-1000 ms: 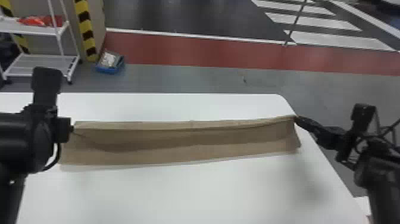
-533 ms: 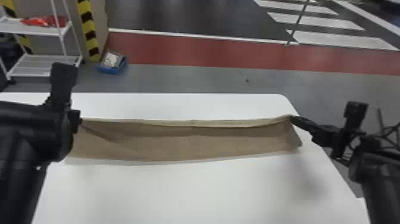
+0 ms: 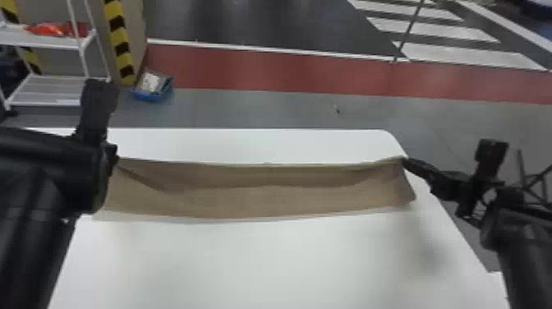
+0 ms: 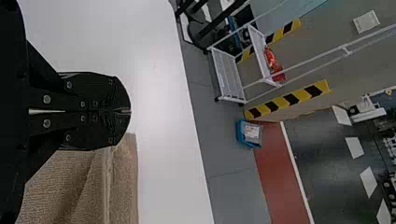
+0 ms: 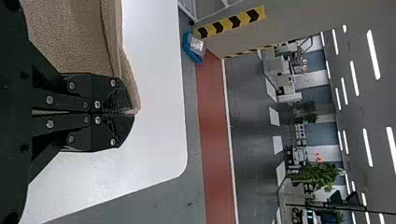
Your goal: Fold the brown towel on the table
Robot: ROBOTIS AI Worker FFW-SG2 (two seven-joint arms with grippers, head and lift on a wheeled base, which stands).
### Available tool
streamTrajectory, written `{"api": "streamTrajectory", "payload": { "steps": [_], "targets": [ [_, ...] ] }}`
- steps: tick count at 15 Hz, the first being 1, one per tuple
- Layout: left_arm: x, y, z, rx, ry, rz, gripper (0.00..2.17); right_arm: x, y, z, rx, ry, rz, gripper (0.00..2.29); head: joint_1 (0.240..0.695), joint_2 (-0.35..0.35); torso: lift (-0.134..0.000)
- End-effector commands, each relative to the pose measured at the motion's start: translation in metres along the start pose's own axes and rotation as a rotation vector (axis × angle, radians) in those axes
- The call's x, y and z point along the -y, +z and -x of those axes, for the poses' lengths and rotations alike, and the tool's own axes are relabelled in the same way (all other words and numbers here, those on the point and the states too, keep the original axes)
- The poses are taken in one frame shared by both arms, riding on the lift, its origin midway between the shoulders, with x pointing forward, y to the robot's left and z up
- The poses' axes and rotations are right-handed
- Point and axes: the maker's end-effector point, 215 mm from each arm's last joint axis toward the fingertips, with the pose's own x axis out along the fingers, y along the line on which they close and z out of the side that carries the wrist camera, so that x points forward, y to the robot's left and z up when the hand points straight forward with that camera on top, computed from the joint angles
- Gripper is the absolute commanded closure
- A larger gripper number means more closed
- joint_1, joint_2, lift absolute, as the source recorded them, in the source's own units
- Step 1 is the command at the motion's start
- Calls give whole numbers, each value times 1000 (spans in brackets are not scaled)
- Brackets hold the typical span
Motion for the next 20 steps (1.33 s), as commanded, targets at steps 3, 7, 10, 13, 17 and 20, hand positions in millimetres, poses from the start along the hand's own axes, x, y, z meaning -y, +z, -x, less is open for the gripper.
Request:
{"api": "streamTrajectory", "payload": {
  "steps": [3,7,10,13,17,20],
  "targets": [
    [13,14,-7,36,3,-31,1615,1,-6,-2,-17,-13,10,1430,695,-206,-118],
    [15,27,-14,108,8,-35,-2,-2,-3,-10,-7,-38,44,-1,695,-213,-118],
    [7,23,-23,133,38,-65,33,-6,1,-12,8,-30,56,43,689,-207,-118],
    [0,14,-27,156,38,-32,33,-5,0,-6,27,-30,48,56,689,-194,-118],
    [-1,-21,-27,105,-148,160,36,-3,-11,-1,9,-31,17,66,695,-192,-118],
    [-4,-45,-26,46,-239,232,39,0,-21,3,-6,-36,-1,90,695,-192,-118]
  ]
}}
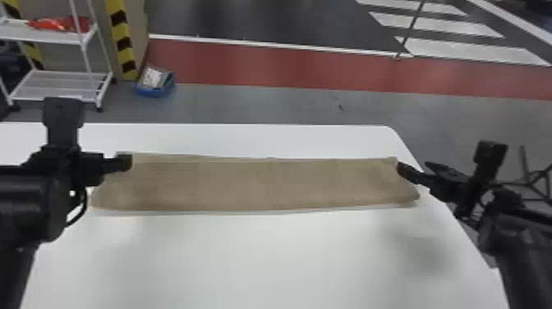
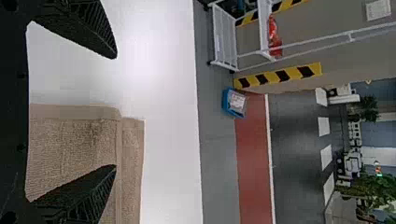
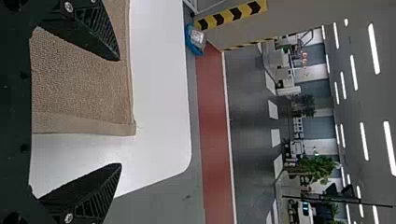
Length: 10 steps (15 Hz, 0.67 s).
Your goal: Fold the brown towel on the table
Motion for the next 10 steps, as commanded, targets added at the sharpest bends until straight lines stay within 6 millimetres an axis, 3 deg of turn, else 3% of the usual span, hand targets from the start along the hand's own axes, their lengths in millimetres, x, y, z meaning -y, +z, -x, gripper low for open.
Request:
{"api": "streamTrajectory", "payload": {
  "steps": [1,3,7,8,10],
  "targets": [
    [-8,-17,7,-47,-50,62,39,2,-9,3,-12,-1,-9,93,695,-192,-118],
    [-6,-38,12,-119,-111,106,39,3,-13,4,-28,-4,-17,97,695,-192,-118],
    [-9,-56,15,-172,-120,105,97,-1,-28,2,-81,0,-24,134,695,-197,-118],
    [-7,-61,17,-187,-132,106,279,-1,-29,2,-82,-1,-24,140,695,-193,-118],
    [-6,-68,27,-211,-156,117,839,2,-34,5,-98,-7,-40,194,695,-194,-118]
  ]
}}
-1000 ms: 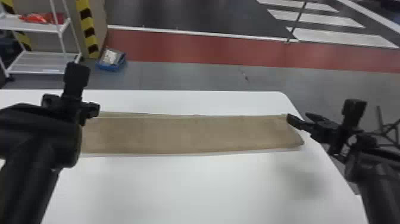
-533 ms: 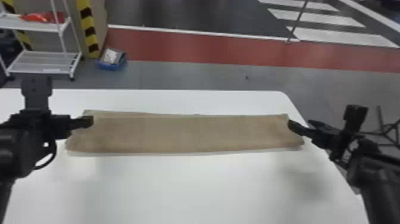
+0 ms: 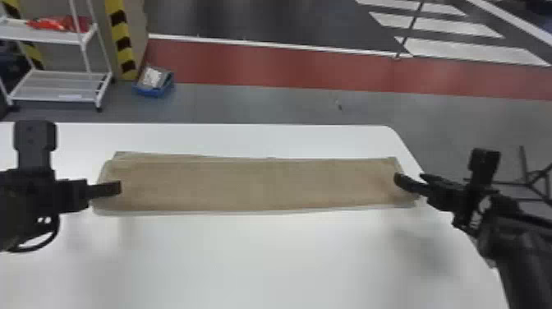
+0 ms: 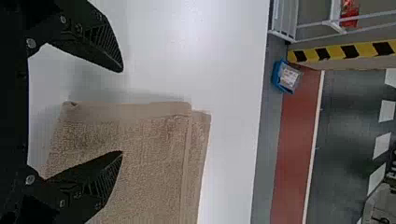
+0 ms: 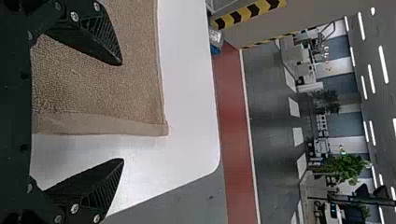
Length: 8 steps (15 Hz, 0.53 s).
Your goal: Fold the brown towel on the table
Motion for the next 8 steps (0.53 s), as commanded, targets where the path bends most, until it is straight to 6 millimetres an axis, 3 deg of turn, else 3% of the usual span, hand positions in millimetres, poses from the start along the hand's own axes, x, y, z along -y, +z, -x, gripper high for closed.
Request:
{"api": "streamTrajectory", "payload": {
  "steps": [1,3,5,6,8],
  "targets": [
    [-1,-10,8,-20,-4,3,1156,4,-4,2,-18,-6,-17,221,695,-196,-118],
    [0,-10,16,-16,-12,6,1615,1,-9,4,-46,4,-35,437,695,-202,-118],
    [2,-18,21,-39,-17,4,1717,-2,-12,7,-65,15,-47,647,695,-203,-118],
    [3,-19,25,-41,-18,3,1851,-5,-15,8,-79,32,-57,883,695,-203,-118],
    [4,-24,30,-43,-20,-1,1909,-11,-19,10,-104,52,-82,1467,695,-203,-118]
  ]
}}
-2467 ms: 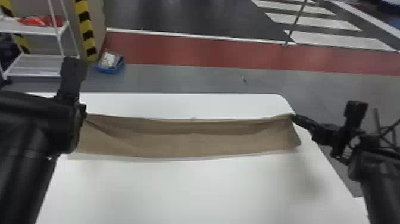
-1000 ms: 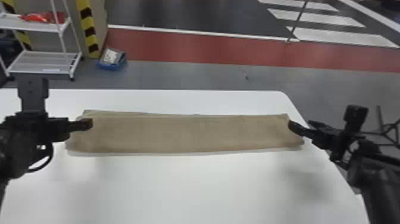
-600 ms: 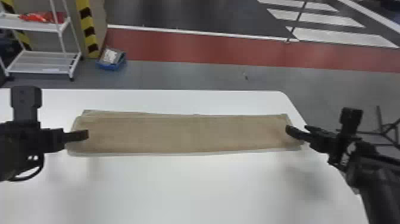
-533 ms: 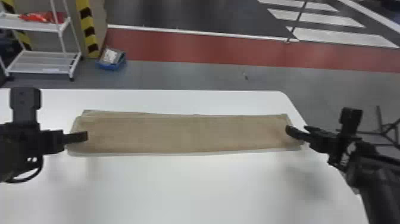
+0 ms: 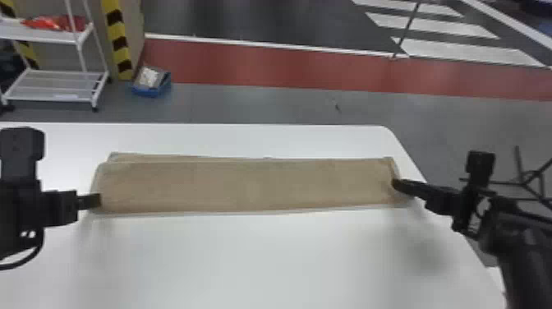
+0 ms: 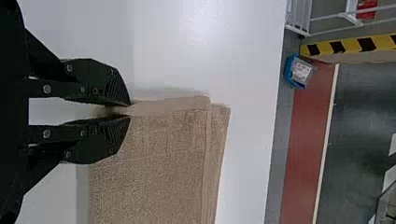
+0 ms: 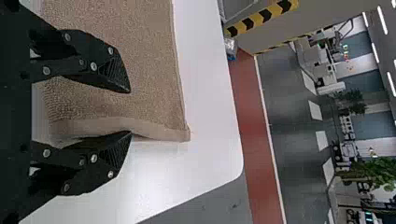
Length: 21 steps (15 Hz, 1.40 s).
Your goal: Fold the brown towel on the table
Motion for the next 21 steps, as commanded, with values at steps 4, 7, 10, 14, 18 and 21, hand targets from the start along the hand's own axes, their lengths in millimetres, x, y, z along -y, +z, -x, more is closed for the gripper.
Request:
{"api": "streamTrajectory", "payload": {
  "steps": [4,7,10,14,18,21],
  "targets": [
    [-2,-10,20,-12,5,2,1916,-18,7,15,-13,52,-12,1656,695,-198,-118],
    [-9,-30,40,-46,23,7,1912,-26,13,36,-18,68,-38,1656,695,-192,-118],
    [-26,-46,68,-29,40,23,1912,-24,9,64,-25,55,-32,1656,695,-190,-118],
    [-36,-56,73,-38,65,30,1912,-23,-22,76,-63,73,-21,1652,695,-188,-118],
    [-50,-52,75,-21,109,27,1912,-27,-32,76,-66,85,-14,1652,695,-178,-118],
    [-51,-39,76,37,110,14,1339,-30,-28,72,-46,82,7,731,695,-165,-118]
  ]
}}
